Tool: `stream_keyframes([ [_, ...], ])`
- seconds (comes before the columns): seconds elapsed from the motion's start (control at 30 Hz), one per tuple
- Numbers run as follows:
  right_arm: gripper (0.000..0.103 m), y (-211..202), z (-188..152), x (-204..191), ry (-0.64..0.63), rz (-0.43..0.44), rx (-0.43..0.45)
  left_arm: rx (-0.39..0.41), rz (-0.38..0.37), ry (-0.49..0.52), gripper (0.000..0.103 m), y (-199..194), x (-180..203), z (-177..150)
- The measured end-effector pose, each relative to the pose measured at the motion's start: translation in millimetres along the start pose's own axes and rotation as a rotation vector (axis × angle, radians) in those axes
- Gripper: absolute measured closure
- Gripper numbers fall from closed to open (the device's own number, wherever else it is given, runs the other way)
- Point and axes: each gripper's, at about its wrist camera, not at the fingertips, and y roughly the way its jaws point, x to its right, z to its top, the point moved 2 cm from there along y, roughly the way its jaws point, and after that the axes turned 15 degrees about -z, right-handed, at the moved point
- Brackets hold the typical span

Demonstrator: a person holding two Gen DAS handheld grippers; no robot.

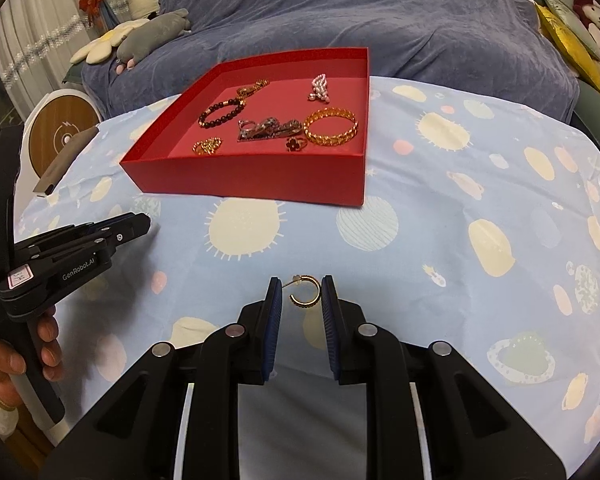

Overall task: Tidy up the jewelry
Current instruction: 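Grasp the second gold hoop earring with the left gripper while the right lifts its earring, then lower both gold hoop earrings into the red box and open both grippers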

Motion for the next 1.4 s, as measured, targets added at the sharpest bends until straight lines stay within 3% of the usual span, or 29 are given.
stream_keyframes([
  [0.3,0.083,-20,84,-2,0.042,0.03,0.089,0.046,-0.063,0.008,0.089,-22,28,68],
  [0.43,0.083,4,125,-3,0.07,0.043,0.077,0.055,-0.015,0.062,0.089,-11,26,104],
  [0.57,0.083,38,150,-6,0.109,0.073,0.026,0.041,-0.019,0.035,0.089,19,13,135],
  [0.9,0.084,103,171,-20,0.124,0.075,-0.052,-0.032,-0.024,0.01,0.089,84,-7,164],
  [1.13,0.082,119,174,-22,0.115,0.057,-0.065,-0.067,-0.028,-0.016,0.088,104,-17,170],
  [1.23,0.081,117,176,-21,0.129,0.066,-0.056,-0.056,-0.044,-0.032,0.08,102,-18,172],
  [1.3,0.081,111,176,-19,0.135,0.067,-0.047,-0.042,-0.045,-0.047,0.066,95,-19,172],
  [1.4,0.079,93,176,-13,0.148,0.072,-0.025,-0.019,-0.054,-0.049,0.065,80,-17,173],
])
